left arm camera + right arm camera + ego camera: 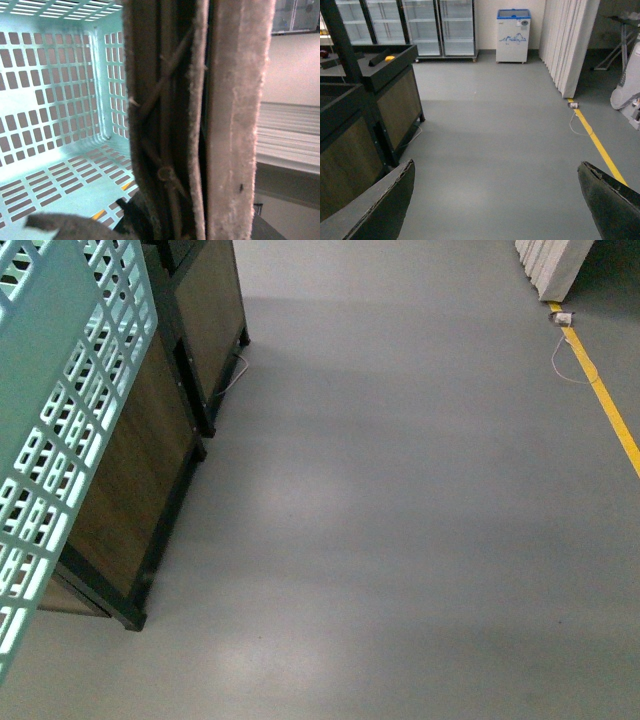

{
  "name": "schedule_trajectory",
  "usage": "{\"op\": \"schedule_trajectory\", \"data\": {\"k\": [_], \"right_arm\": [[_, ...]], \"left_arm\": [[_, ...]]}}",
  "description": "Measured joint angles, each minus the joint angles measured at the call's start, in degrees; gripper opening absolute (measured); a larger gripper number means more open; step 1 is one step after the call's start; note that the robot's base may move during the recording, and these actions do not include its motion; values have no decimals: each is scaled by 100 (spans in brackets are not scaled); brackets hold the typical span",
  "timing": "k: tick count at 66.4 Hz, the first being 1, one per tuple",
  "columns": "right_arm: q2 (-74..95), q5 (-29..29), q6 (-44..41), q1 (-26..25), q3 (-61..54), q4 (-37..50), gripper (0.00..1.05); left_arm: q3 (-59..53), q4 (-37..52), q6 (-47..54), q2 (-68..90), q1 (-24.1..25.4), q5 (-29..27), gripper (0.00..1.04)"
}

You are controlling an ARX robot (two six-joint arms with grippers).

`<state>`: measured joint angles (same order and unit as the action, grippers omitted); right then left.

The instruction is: Pick lemon and mango into basket

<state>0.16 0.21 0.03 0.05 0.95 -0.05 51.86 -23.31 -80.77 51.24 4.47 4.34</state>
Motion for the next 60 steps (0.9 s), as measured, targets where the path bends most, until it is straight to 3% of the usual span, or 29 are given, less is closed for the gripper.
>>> {"op": "schedule_trajectory", "data": {"k": [60], "right_arm": [[7,-15,-2,0,0,-2,96]], "left_arm": [[0,-7,35,17,9,0,15]]}}
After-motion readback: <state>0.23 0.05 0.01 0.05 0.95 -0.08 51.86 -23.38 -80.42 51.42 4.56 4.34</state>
